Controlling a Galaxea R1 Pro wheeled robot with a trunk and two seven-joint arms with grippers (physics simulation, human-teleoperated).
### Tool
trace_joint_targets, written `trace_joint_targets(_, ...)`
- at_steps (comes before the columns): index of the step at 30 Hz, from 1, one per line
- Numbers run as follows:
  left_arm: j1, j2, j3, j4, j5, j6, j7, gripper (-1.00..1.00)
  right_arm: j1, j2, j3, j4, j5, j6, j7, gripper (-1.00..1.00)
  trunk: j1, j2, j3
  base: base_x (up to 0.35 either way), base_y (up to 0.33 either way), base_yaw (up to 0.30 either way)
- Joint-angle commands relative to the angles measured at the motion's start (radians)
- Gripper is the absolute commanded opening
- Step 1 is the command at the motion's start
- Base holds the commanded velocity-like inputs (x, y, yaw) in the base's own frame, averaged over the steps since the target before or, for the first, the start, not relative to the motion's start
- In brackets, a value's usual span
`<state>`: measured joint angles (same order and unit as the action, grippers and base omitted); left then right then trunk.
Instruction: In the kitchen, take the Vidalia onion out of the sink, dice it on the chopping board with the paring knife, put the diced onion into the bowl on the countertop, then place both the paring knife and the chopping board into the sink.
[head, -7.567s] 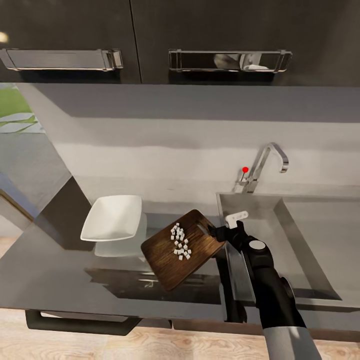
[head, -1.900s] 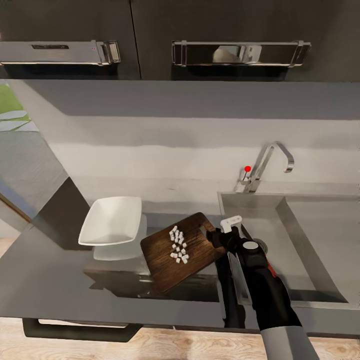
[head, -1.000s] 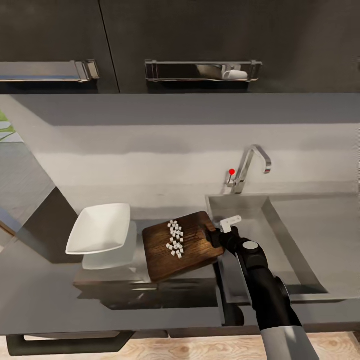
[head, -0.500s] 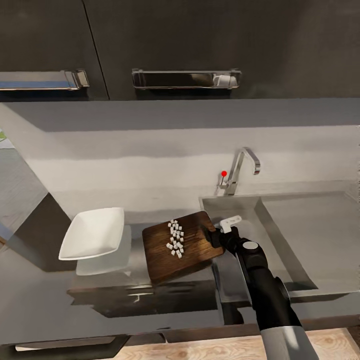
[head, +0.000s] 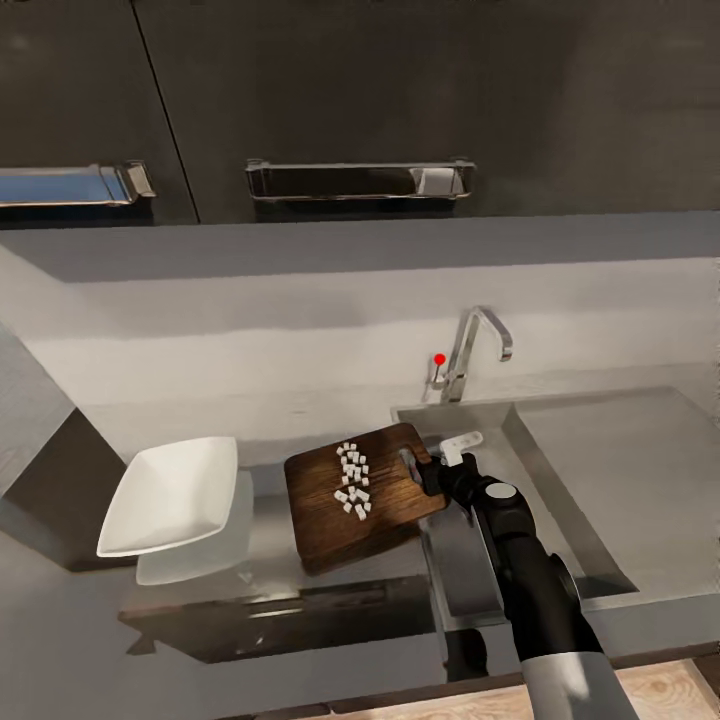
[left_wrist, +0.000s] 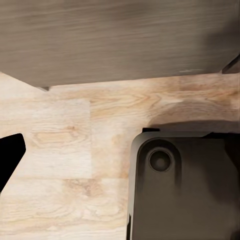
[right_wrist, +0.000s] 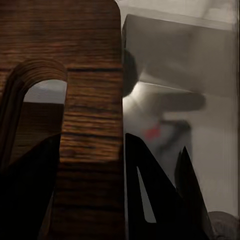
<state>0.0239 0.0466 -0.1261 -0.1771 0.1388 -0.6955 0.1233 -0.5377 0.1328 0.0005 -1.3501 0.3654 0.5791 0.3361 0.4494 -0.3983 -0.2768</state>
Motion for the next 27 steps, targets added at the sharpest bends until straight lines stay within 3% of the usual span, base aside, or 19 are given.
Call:
trace_joint_targets(1,0.001,0.000,-0.009,-0.002,0.009,-0.001,0.004,1.00,-0.001,0.001,-0.001,-0.001,0.010,0.004,0.008,-1.00,0.001,-0.002,0.000,0.008,0.004,-0.098)
trace_joint_targets(17,0.001,0.001,-0.009,-0.002,0.009,-0.001,0.004,1.00,-0.001,0.002,-0.001,-0.002,0.010,0.005,0.008,-1.00,0.001,-0.002,0.022,0.001,0.000,-0.095)
trace_joint_targets(27,0.001,0.001,-0.009,-0.002,0.009,-0.001,0.004,1.00,-0.001,0.004,-0.001,-0.002,0.009,0.007,0.006,-1.00,0.001,-0.002,0.024,0.000,0.000,0.008)
